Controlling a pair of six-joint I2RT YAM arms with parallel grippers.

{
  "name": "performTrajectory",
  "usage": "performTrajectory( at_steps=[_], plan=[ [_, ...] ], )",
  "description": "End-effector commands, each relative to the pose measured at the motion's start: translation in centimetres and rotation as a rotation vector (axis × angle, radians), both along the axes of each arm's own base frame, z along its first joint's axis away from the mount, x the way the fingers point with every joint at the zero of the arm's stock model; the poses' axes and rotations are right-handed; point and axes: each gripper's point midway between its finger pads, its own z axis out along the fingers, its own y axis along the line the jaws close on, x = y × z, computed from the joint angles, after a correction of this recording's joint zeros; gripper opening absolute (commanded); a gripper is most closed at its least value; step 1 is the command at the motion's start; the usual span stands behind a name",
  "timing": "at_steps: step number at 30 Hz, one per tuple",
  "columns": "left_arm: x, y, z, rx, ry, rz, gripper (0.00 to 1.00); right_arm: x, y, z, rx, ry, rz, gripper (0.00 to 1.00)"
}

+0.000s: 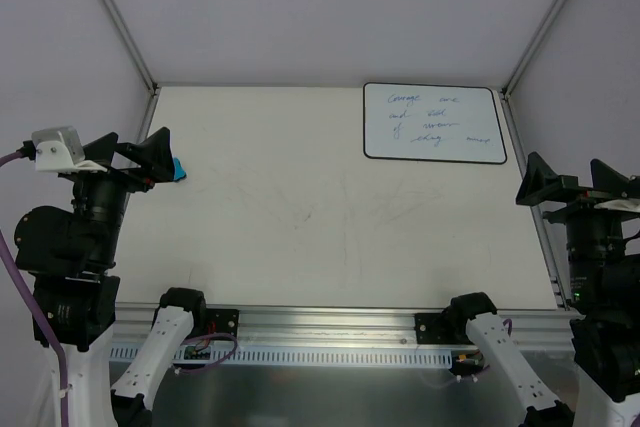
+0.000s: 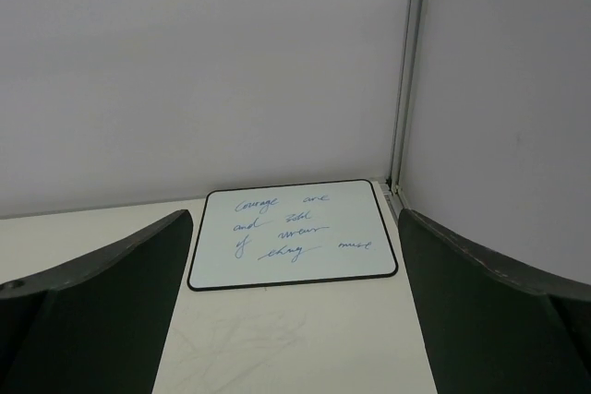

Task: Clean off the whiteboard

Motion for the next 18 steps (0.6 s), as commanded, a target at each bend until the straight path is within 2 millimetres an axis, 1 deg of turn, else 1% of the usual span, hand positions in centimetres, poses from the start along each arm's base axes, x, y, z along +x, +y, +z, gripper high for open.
performTrajectory(
  at_steps=[1, 3, 5, 7, 8, 10, 11, 12, 14, 15, 17, 18],
  plan=[
    [0.4, -0.1, 0.8, -0.016, -0.031, -0.004, 0.99, 0.7, 0.4, 1.3, 0.014, -0.032, 0.014, 0.99],
    [0.8, -0.3, 0.3, -0.021, -0.015, -0.014, 0.99, 1.1, 0.6, 1.0, 0.021, -0.016, 0.016, 0.99],
    [1.1, -0.7, -0.1, -0.03, -0.002, -0.031, 0.99, 2.0, 1.2, 0.4, 0.016, 0.009, 0.041, 0.99],
    [1.5, -0.9, -0.7, -0.036, 0.016, -0.039, 0.99, 2.8, 2.3, -0.2, 0.016, 0.033, 0.094, 0.99],
    [1.7, -1.1, -1.1, -0.036, 0.026, -0.048, 0.99, 3.7, 3.0, -0.9, 0.012, 0.065, 0.116, 0.99],
    [2.1, -1.3, -2.1, -0.042, 0.05, -0.057, 0.99, 5.0, 4.3, -1.8, 0.032, 0.107, 0.172, 0.99],
    [2.3, -1.4, -2.5, -0.043, 0.061, -0.062, 0.99, 6.5, 4.9, -3.1, 0.037, 0.161, 0.181, 0.99],
    [2.6, -1.5, -3.5, -0.043, 0.084, -0.065, 0.99, 7.3, 5.4, -3.8, 0.047, 0.192, 0.194, 0.99],
    [3.0, -1.8, -4.6, -0.052, 0.109, -0.074, 0.99, 8.9, 6.0, -5.5, 0.078, 0.255, 0.202, 0.99],
    [3.3, -2.0, -5.8, -0.053, 0.136, -0.084, 0.99, 10.5, 7.1, -7.2, 0.068, 0.316, 0.237, 0.99],
    [3.8, -2.4, -7.3, -0.071, 0.174, -0.1, 0.99, 12.0, 8.7, -9.1, 0.039, 0.383, 0.308, 0.99],
    [4.2, -2.7, -8.9, -0.075, 0.211, -0.108, 0.99, 13.2, 10.5, -11.2, 0.032, 0.46, 0.387, 0.99]
  ],
)
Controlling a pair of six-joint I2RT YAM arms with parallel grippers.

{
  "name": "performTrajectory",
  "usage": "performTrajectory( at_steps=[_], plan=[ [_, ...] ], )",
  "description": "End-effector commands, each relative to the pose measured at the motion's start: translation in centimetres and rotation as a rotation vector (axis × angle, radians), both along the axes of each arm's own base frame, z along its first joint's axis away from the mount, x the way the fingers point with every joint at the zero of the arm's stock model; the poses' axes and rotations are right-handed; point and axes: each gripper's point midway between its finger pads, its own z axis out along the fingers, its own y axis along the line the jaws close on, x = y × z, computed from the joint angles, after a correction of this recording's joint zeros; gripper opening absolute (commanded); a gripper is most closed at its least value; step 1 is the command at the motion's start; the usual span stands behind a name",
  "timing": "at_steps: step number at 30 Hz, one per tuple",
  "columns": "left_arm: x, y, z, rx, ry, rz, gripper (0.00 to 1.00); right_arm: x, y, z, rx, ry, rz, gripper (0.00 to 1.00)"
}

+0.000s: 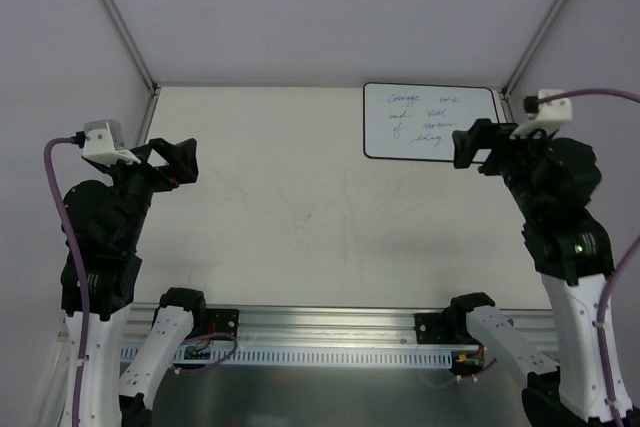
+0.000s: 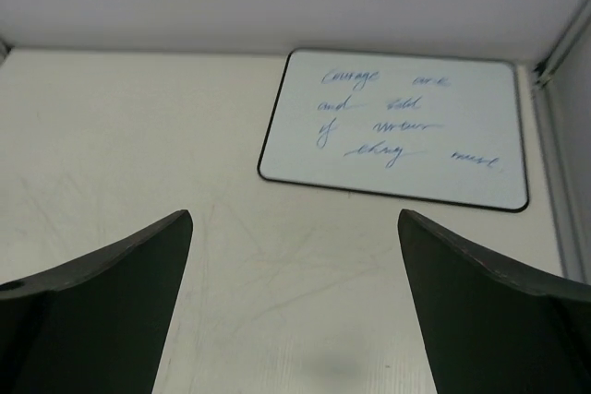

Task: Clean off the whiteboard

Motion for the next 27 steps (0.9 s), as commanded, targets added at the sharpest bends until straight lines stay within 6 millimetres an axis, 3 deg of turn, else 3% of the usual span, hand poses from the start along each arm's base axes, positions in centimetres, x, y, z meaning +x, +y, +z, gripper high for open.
performTrajectory(
  at_steps=[1, 6, 7, 9, 10, 12, 14, 17, 21, 27],
  plan=[
    [0.8, -1.9, -2.5, -0.054, 0.052, -0.087, 0.99, 3.4, 4.3, -4.5, 0.023, 0.158, 0.186, 0.99],
    [1.8, -3.4, -7.7, -0.109, 0.187, -0.146, 0.99, 7.9, 6.2, -10.7, 0.031, 0.366, 0.215, 0.99],
    [1.9, -3.6, -8.2, -0.112, 0.204, -0.156, 0.99, 9.5, 6.5, -12.9, 0.046, 0.415, 0.191, 0.99],
    [2.1, -4.2, -9.8, -0.123, 0.247, -0.18, 0.99, 11.6, 7.2, -14.5, 0.063, 0.416, 0.19, 0.99],
    [2.1, -4.5, -10.2, -0.133, 0.262, -0.197, 0.99, 12.7, 7.5, -17.0, 0.046, 0.466, 0.182, 0.99],
    [2.2, -4.7, -11.5, -0.141, 0.298, -0.202, 0.99, 14.3, 8.1, -19.0, 0.012, 0.489, 0.162, 0.99],
    [2.3, -4.9, -12.1, -0.154, 0.317, -0.207, 0.99, 16.3, 9.2, -21.8, -0.027, 0.543, 0.155, 0.99],
    [2.5, -5.0, -13.1, -0.163, 0.348, -0.206, 0.99, 18.5, 9.9, -24.5, -0.076, 0.565, 0.113, 0.99],
    [2.7, -5.1, -13.6, -0.171, 0.369, -0.205, 0.99, 21.2, 11.4, -29.1, -0.116, 0.598, 0.089, 0.92],
    [3.0, -5.0, -14.0, -0.169, 0.386, -0.196, 0.99, 22.9, 14.5, -32.2, -0.149, 0.639, 0.136, 0.85]
  ],
)
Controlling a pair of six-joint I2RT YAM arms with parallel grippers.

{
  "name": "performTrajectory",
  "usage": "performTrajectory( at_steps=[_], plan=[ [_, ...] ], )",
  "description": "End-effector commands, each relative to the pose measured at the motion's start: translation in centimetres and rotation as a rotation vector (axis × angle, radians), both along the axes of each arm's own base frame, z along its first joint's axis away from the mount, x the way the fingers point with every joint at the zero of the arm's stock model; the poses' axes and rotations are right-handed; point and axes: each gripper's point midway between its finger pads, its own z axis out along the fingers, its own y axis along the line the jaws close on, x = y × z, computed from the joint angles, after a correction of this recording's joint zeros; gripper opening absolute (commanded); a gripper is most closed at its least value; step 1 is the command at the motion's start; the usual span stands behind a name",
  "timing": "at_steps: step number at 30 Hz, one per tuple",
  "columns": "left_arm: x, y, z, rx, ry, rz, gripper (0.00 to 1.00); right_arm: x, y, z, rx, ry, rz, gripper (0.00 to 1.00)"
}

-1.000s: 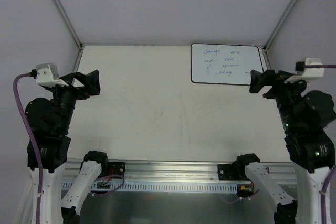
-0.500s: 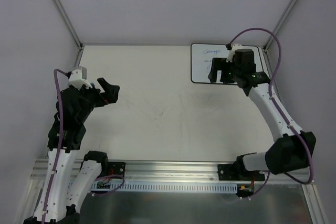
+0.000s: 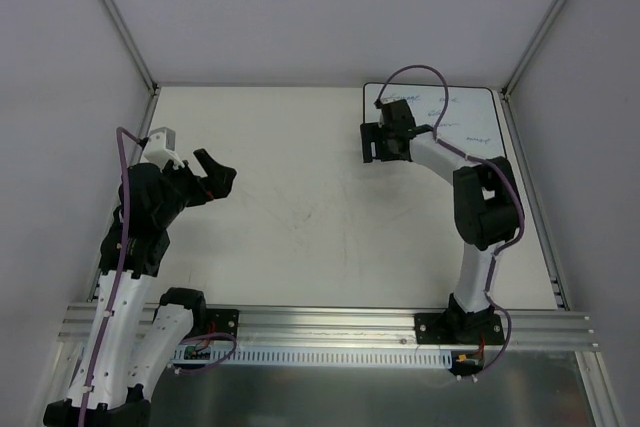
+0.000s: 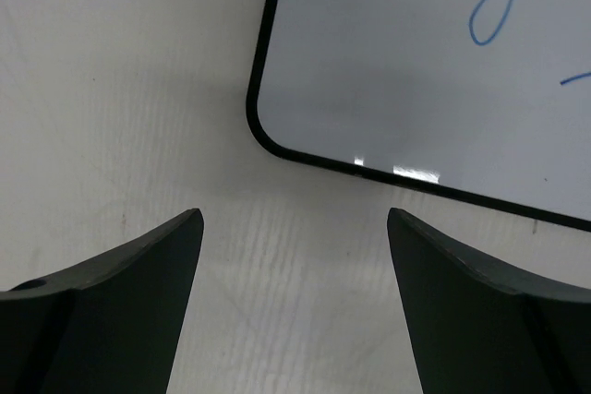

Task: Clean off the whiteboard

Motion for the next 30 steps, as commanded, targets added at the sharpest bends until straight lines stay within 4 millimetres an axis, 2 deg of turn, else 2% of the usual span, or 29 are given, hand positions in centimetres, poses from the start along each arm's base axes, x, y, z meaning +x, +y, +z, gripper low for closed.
performTrajectory(
  at_steps=[1, 3, 9, 13, 15, 18, 19, 26, 30],
  plan=[
    [0.2, -0.6, 0.4, -0.02, -0.014, -0.02, 0.99, 3.4, 2.3, 2.5, 0.021, -0.117, 0.009, 0.85],
    [0.3, -0.6, 0.5, -0.015, -0.016, -0.02, 0.99, 3.4, 3.4, 2.1, 0.014, -0.116, 0.03, 0.84],
    [0.0, -0.6, 0.6, -0.005, -0.026, -0.03, 0.99, 4.1, 4.5, 0.2, 0.013, -0.082, 0.045, 0.81],
    [-0.2, -0.6, 0.5, -0.003, -0.027, -0.033, 0.99, 3.9, 4.8, -1.0, 0.014, -0.043, 0.036, 0.72],
    [-0.2, -0.7, 0.4, -0.004, -0.023, -0.037, 0.99, 3.7, 4.8, -1.4, 0.005, -0.019, 0.027, 0.71],
    [-0.2, -0.8, 0.1, -0.008, -0.012, -0.044, 0.99, 3.4, 4.9, -1.8, 0.01, 0.001, 0.031, 0.62],
    [-0.2, -0.9, 0.1, -0.009, -0.008, -0.048, 0.99, 3.1, 5.2, -2.2, 0.015, 0.025, 0.036, 0.56],
    [-0.4, -1.1, -0.1, -0.019, -0.005, -0.057, 0.99, 1.1, 5.4, -3.8, 0.018, 0.118, 0.048, 0.5],
    [-0.7, -1.1, 0.0, -0.022, -0.012, -0.061, 0.99, -2.0, 6.7, -5.6, 0.034, 0.216, 0.104, 0.47]
  ],
)
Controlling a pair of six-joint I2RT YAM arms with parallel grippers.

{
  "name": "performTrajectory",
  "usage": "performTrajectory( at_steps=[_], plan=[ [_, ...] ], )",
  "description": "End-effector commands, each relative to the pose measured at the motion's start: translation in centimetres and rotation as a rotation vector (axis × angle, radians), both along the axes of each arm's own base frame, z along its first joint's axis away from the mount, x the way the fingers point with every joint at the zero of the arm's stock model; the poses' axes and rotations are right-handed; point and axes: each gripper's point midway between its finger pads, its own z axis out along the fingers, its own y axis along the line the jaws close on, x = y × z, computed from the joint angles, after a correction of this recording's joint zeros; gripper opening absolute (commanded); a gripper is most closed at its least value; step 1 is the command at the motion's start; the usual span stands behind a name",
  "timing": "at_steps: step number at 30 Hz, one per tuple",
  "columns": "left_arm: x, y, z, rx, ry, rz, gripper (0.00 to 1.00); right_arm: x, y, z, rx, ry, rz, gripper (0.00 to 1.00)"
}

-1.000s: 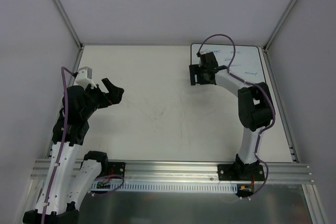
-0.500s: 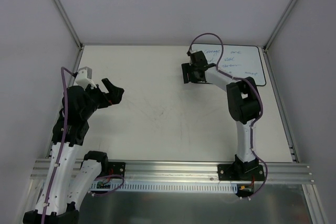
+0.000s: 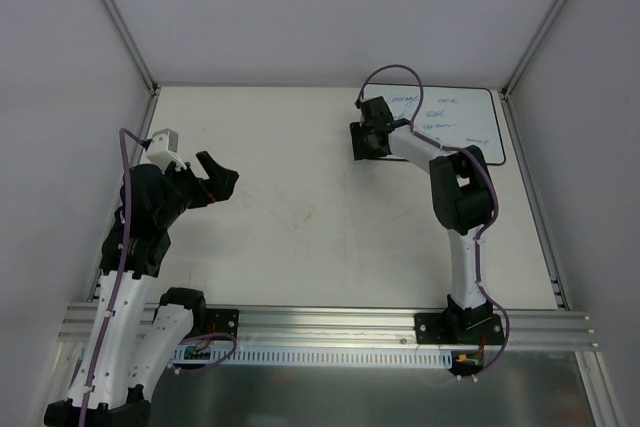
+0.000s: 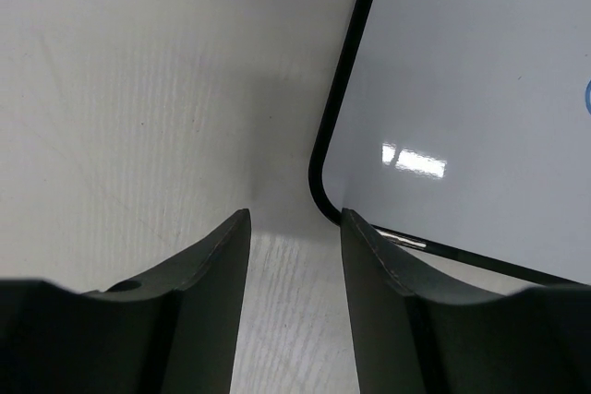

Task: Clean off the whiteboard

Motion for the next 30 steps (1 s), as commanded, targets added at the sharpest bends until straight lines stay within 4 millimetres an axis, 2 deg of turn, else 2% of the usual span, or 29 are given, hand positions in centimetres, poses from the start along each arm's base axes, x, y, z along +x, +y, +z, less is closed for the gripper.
performTrajectory(
  at_steps=[1, 5, 8, 10, 11, 12, 14, 15, 18, 20, 21, 24, 25, 26, 28, 30],
  plan=[
    [-0.5, -0.7, 0.7, -0.016, -0.031, -0.034, 0.99, -4.8, 2.4, -2.6, 0.035, 0.17, 0.071, 0.46],
    [-0.9, -0.6, 0.9, -0.016, -0.043, -0.031, 0.99, -7.7, 4.1, -3.2, 0.067, 0.23, 0.127, 0.42],
    [-1.2, -0.5, 1.2, -0.019, -0.058, -0.031, 0.99, -10.7, 5.5, -3.3, 0.072, 0.265, 0.178, 0.42],
    [-1.4, -0.4, 1.2, -0.02, -0.064, -0.026, 0.99, -13.5, 7.3, -3.1, 0.084, 0.291, 0.248, 0.41],
    [-1.4, -0.4, 1.3, -0.019, -0.066, -0.023, 0.99, -15.2, 7.4, -3.7, 0.076, 0.324, 0.27, 0.42],
    [-1.4, -0.4, 1.3, -0.017, -0.068, -0.022, 0.99, -17.1, 8.7, -3.8, 0.074, 0.339, 0.317, 0.41],
    [-1.5, -0.3, 1.4, -0.014, -0.073, -0.022, 0.99, -20.1, 9.6, -4.0, 0.086, 0.382, 0.371, 0.42],
    [-1.5, -0.3, 1.6, -0.013, -0.077, -0.022, 0.99, -22.2, 10.9, -3.9, 0.086, 0.4, 0.428, 0.42],
    [-1.5, -0.2, 1.9, -0.006, -0.083, -0.018, 0.99, -26.7, 13.2, -3.0, 0.117, 0.439, 0.555, 0.42],
    [-1.4, -0.1, 2.1, 0.002, -0.086, -0.019, 0.99, -28.2, 14.2, -2.2, 0.125, 0.435, 0.624, 0.42],
    [-1.4, -0.1, 2.3, 0.005, -0.091, -0.015, 0.99, -29.0, 15.2, -1.1, 0.13, 0.41, 0.663, 0.43],
    [-1.2, 0.1, 2.5, 0.02, -0.095, -0.012, 0.99, -27.9, 15.2, 1.0, 0.11, 0.315, 0.641, 0.43],
    [-1.1, 0.2, 2.5, 0.024, -0.094, -0.01, 0.99, -26.2, 14.8, 2.5, 0.084, 0.227, 0.601, 0.46],
    [-1.1, 0.2, 2.5, 0.025, -0.093, -0.011, 0.99, -25.2, 14.4, 3.2, 0.073, 0.188, 0.579, 0.48],
    [-1.0, 0.2, 2.4, 0.027, -0.089, -0.011, 0.99, -22.0, 13.1, 5.1, 0.053, 0.092, 0.5, 0.51],
    [-1.0, 0.1, 2.0, 0.028, -0.08, -0.013, 0.99, -19.3, 11.6, 5.9, 0.036, 0.05, 0.433, 0.52]
  ],
)
